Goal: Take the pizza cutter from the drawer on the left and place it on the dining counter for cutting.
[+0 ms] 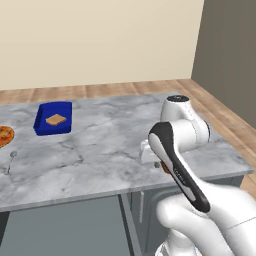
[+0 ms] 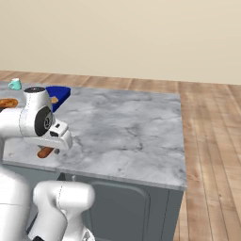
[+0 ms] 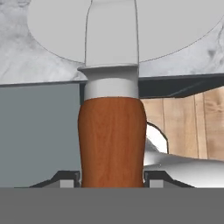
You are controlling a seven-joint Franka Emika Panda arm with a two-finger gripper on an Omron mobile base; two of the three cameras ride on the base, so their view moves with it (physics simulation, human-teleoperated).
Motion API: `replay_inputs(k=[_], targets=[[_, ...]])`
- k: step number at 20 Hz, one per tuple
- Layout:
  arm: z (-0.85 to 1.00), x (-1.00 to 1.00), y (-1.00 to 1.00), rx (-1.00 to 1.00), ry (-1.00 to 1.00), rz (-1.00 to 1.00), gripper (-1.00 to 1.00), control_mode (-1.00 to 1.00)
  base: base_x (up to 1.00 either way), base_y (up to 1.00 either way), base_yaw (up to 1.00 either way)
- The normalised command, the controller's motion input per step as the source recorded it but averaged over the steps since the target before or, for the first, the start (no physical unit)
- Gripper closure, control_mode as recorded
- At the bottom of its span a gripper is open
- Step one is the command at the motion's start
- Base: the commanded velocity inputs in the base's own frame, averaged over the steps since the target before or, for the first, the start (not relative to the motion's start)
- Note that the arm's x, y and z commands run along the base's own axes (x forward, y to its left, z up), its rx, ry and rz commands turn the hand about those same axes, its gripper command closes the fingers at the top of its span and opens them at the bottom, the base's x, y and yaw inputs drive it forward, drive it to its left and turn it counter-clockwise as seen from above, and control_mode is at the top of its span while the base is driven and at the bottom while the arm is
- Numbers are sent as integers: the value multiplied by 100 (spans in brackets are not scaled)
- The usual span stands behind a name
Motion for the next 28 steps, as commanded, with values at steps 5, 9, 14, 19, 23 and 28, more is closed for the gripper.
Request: replay_inputs(k=[5, 9, 14, 19, 23, 28], targets=[[0, 18, -81, 0, -5, 0, 100, -100, 0, 0, 0], [0, 17, -72, 0, -3, 2, 100, -100, 0, 0, 0], [2, 5, -37, 0, 0, 7, 100, -100, 0, 0, 0], [1, 12, -18, 0, 0, 8, 100, -100, 0, 0, 0], [1, 23, 0, 0, 0, 0, 100, -100, 0, 0, 0], [5, 27, 0, 0, 0, 0, 100, -100, 0, 0, 0]])
